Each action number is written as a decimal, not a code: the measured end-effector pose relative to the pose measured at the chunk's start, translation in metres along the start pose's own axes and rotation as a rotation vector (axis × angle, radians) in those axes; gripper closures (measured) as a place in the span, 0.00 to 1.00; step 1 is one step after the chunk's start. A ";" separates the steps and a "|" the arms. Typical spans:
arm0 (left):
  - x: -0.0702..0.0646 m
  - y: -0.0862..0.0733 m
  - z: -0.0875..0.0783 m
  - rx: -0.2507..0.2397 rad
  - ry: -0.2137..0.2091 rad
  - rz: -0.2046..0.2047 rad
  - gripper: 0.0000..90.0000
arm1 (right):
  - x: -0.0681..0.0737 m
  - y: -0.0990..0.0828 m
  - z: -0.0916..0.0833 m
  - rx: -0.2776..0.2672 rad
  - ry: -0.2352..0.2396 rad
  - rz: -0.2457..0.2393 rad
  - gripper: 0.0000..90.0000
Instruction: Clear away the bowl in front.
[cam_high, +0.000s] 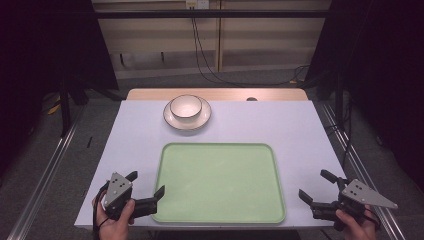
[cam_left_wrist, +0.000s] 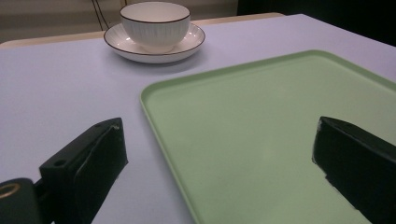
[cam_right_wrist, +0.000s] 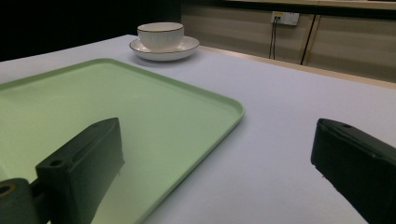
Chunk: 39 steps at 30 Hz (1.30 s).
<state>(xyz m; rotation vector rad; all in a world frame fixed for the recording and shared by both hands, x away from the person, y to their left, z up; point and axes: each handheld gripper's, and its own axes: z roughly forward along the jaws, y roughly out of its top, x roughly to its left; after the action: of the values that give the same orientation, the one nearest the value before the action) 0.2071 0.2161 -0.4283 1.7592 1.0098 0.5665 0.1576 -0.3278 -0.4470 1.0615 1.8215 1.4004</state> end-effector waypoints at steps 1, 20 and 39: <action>0.000 0.000 0.002 0.004 -0.003 -0.002 0.03 | 0.001 0.000 0.001 0.007 0.010 0.002 0.02; -0.003 0.029 0.033 -0.001 -0.081 0.016 0.03 | 0.002 -0.003 0.003 0.022 0.025 -0.032 0.03; 0.004 0.042 0.060 0.043 -0.141 0.116 0.03 | 0.004 -0.002 0.004 -0.013 0.062 -0.038 0.03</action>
<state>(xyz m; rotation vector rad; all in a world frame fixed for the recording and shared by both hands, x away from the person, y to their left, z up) 0.2699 0.1812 -0.4139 1.8771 0.8321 0.4884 0.1585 -0.3231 -0.4502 0.9820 1.8647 1.4356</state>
